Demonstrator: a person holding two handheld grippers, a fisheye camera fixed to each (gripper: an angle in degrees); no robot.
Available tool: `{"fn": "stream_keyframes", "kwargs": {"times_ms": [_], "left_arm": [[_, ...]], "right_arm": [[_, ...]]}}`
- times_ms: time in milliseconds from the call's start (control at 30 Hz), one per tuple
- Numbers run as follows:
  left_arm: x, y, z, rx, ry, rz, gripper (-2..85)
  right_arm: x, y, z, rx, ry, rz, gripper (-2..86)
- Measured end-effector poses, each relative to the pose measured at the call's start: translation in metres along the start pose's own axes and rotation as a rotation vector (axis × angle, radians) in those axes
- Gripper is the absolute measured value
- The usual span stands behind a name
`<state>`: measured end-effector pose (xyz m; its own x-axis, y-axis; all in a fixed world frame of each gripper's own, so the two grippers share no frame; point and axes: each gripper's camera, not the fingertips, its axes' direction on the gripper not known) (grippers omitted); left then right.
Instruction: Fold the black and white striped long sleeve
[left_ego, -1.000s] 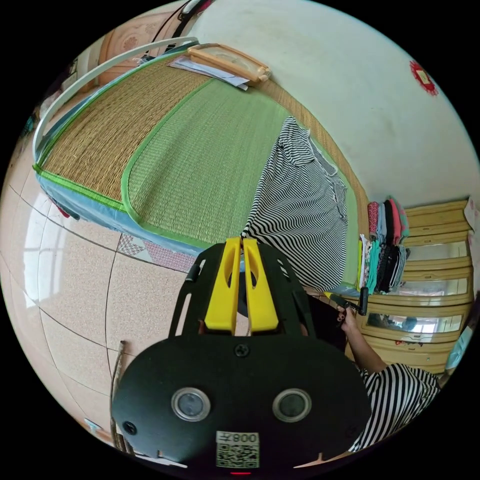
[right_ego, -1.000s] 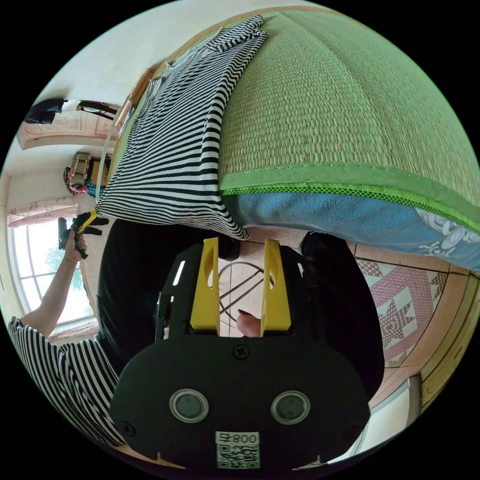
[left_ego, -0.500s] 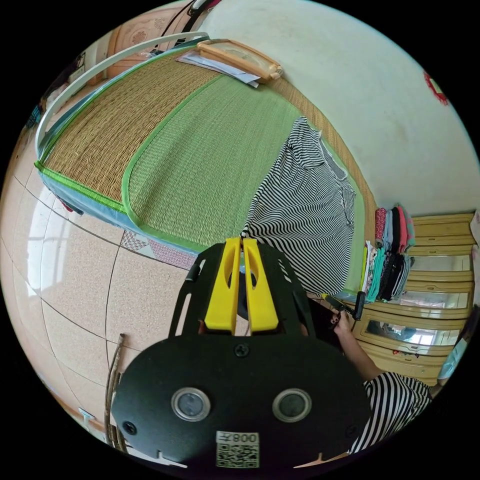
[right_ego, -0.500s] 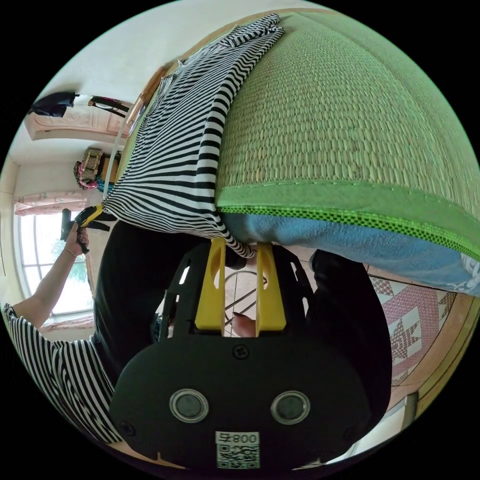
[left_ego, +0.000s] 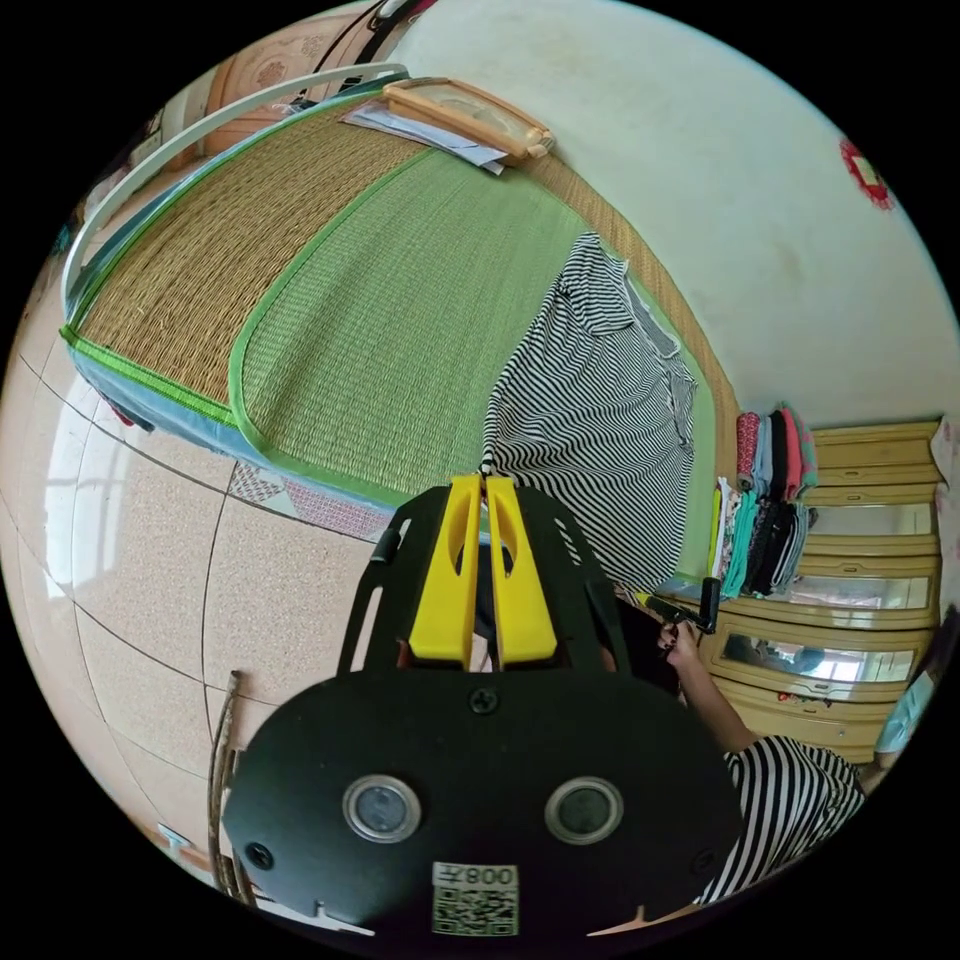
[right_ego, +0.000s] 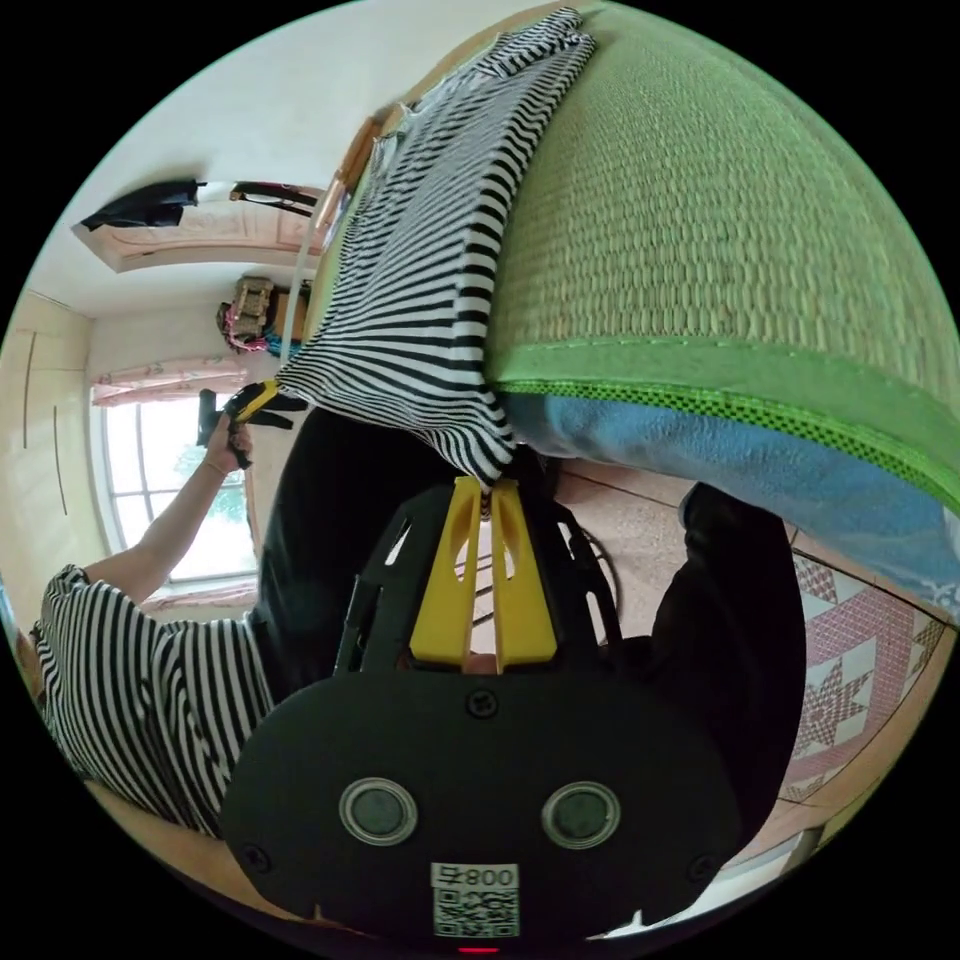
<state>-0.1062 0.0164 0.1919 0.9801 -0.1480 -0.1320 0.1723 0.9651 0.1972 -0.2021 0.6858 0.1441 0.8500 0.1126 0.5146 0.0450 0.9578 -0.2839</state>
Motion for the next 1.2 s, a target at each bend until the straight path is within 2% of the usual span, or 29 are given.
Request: {"fn": "stream_keyframes", "kwargs": {"times_ms": [200, 500, 900, 1200], "left_arm": [[-0.015, 0.011, -0.006, 0.001, 0.109, 0.041, 0.6], [-0.034, 0.045, -0.025, 0.03, 0.325, 0.112, 0.6], [-0.074, 0.116, -0.054, 0.028, 0.499, 0.072, 0.5], [-0.065, 0.119, -0.084, 0.041, 0.565, 0.079, 0.6]], "right_arm": [[0.003, 0.041, -0.081, 0.142, -0.127, -0.061, 0.8], [0.003, 0.095, -0.163, 0.252, -0.115, -0.14, 0.6], [0.052, 0.184, -0.185, 0.329, -0.165, -0.072, 0.6], [0.08, 0.187, -0.205, 0.384, -0.183, -0.056, 0.6]]}}
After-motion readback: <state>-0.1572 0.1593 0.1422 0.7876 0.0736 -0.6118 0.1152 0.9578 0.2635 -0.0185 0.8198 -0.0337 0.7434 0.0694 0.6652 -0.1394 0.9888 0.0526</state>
